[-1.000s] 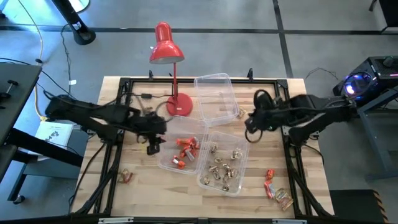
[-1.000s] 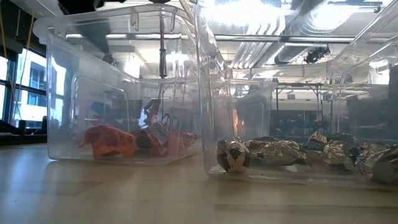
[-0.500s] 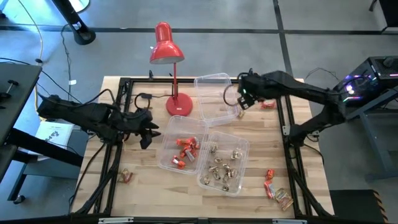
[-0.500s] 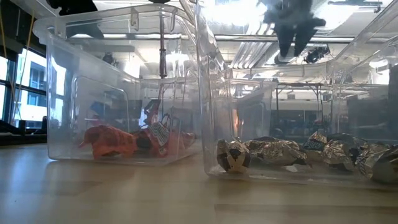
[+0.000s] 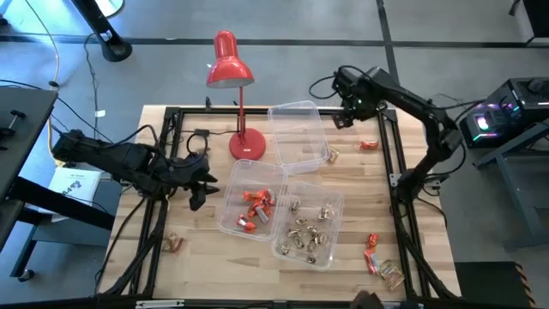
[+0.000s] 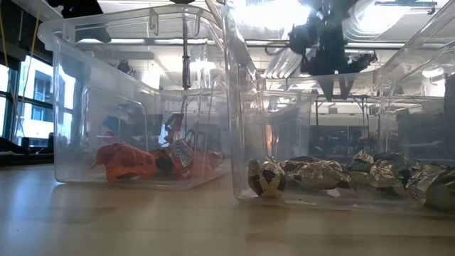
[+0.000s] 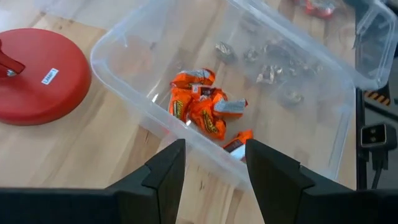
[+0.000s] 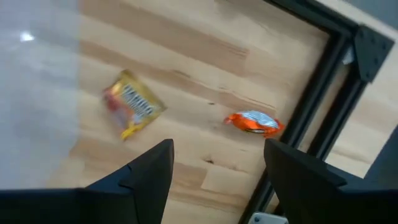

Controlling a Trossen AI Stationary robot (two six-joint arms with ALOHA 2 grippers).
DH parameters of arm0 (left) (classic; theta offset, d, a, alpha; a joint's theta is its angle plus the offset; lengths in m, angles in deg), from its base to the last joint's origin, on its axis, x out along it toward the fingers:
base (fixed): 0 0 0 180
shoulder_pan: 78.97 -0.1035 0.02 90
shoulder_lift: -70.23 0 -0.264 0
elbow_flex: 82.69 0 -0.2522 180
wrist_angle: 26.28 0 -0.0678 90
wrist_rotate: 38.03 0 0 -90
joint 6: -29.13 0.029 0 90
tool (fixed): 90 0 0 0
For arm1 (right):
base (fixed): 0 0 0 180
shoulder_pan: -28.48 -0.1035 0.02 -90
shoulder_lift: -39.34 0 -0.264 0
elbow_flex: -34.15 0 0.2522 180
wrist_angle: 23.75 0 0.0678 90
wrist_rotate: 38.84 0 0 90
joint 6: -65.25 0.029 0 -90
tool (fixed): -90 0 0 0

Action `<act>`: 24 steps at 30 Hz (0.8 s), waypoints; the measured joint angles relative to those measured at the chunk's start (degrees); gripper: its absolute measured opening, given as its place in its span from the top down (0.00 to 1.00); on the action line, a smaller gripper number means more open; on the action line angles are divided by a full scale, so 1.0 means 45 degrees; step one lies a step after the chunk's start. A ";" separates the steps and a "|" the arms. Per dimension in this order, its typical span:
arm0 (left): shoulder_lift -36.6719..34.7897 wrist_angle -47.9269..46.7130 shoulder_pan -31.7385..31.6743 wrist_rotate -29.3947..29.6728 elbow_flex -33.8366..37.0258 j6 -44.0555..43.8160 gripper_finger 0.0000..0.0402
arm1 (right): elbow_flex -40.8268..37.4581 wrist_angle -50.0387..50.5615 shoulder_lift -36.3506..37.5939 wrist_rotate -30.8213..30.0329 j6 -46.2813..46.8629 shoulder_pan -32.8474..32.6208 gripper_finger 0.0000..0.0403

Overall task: Sort candy
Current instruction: Put the orange chocolate bar into the bottom left transparent bin

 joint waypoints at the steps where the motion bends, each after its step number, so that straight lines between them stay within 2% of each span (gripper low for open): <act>1: 0.0000 -0.0067 0.0058 -0.0007 0.0000 0.0045 0.60 | -0.0009 -0.0005 -0.0203 0.0005 0.0147 0.0309 0.39; 5: 0.0000 -0.0457 0.0244 -0.0045 0.0000 0.0043 0.60 | -0.0664 -0.0344 -0.0702 -0.0005 0.0662 0.1210 0.39; 11: 0.0000 -0.0600 0.0468 -0.0132 0.0000 0.0102 0.60 | -0.4257 -0.1446 -0.0417 0.0431 0.1271 0.1616 0.39; 19: 0.0000 -0.0467 0.0424 -0.0133 0.0000 0.0268 0.60 | -0.7437 -0.5345 0.0050 0.0642 0.2671 0.1657 0.39; 24: 0.0000 -0.0464 0.0424 -0.0133 0.0000 0.0157 0.60 | -0.8414 -0.7533 0.0057 0.0493 0.3539 0.1679 0.39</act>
